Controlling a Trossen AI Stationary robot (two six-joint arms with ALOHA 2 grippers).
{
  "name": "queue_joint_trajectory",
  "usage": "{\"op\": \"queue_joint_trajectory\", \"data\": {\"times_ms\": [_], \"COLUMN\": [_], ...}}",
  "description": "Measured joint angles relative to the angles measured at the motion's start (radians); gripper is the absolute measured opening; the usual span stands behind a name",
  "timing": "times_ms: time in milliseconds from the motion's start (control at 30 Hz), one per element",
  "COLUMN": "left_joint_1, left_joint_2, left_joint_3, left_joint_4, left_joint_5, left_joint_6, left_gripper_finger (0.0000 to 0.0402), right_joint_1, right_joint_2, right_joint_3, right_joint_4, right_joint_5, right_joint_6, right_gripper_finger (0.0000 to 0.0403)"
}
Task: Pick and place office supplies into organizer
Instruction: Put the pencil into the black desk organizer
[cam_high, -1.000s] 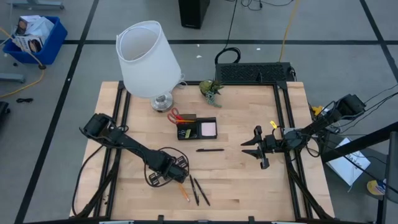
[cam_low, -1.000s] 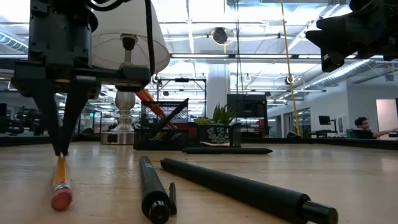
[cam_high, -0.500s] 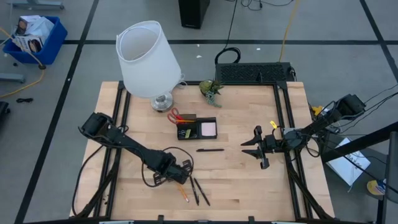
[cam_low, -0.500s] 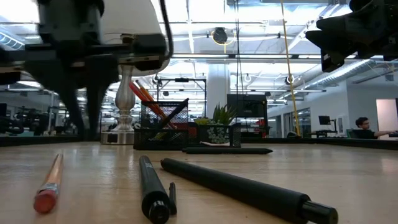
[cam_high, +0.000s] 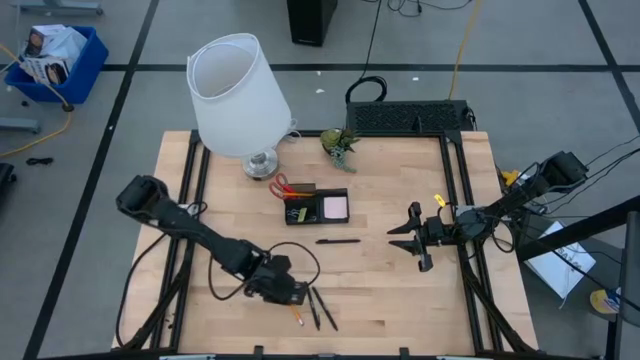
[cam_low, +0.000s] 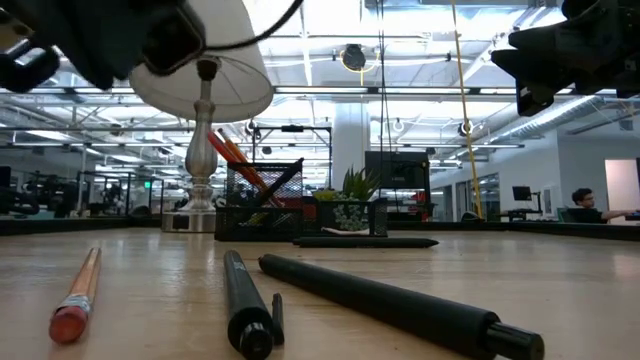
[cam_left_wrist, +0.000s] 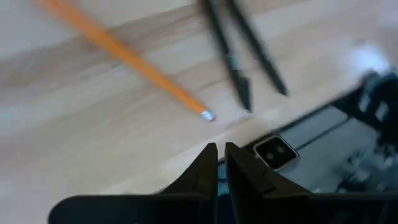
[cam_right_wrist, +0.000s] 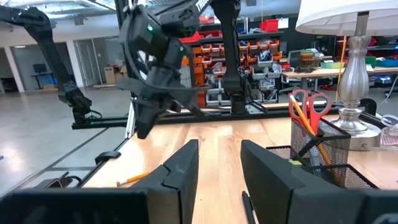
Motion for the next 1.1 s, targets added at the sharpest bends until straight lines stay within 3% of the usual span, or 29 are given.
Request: {"op": "queue_joint_trajectory", "data": {"times_ms": [200,333,433,600,733,867,933,1100], "left_joint_1": [-0.041,-0.092,-0.137,-0.153,-0.141,-0.119,-0.115,-0.142], "left_joint_2": [-0.002,-0.002,-0.002,-0.002,-0.002,-0.002,-0.002,-0.001], "left_joint_3": [0.000,0.000,0.000,0.000,0.000,0.001,0.001,0.001], "left_joint_4": [0.053,0.049,0.050,0.098,0.153,0.169,0.147,0.027], "left_joint_5": [-0.018,-0.060,-0.160,-0.378,-0.456,-0.491,-0.447,-0.424], "left_joint_6": [0.248,0.591,0.810,0.917,0.945,1.114,1.303,1.980], "left_gripper_finger": [0.0033,0.0033,0.0033,0.0033,0.0033,0.0033,0.0033,0.0033], "right_joint_1": [0.000,0.000,0.000,0.000,0.000,0.000,0.000,0.000], "right_joint_2": [-0.001,-0.001,-0.001,-0.001,-0.001,-0.001,-0.001,-0.001], "right_joint_3": [0.000,0.000,0.000,0.000,0.000,0.000,0.000,0.000], "right_joint_4": [0.001,0.001,0.002,0.002,0.002,0.001,0.002,0.001], "right_joint_5": [0.000,0.000,0.000,0.000,0.000,0.000,0.000,0.000], "right_joint_6": [0.000,0.000,0.000,0.000,0.000,0.000,0.000,0.000], "right_gripper_finger": [0.0116,0.0116,0.0116,0.0116,0.0116,0.0116,0.0116,0.0116]}}
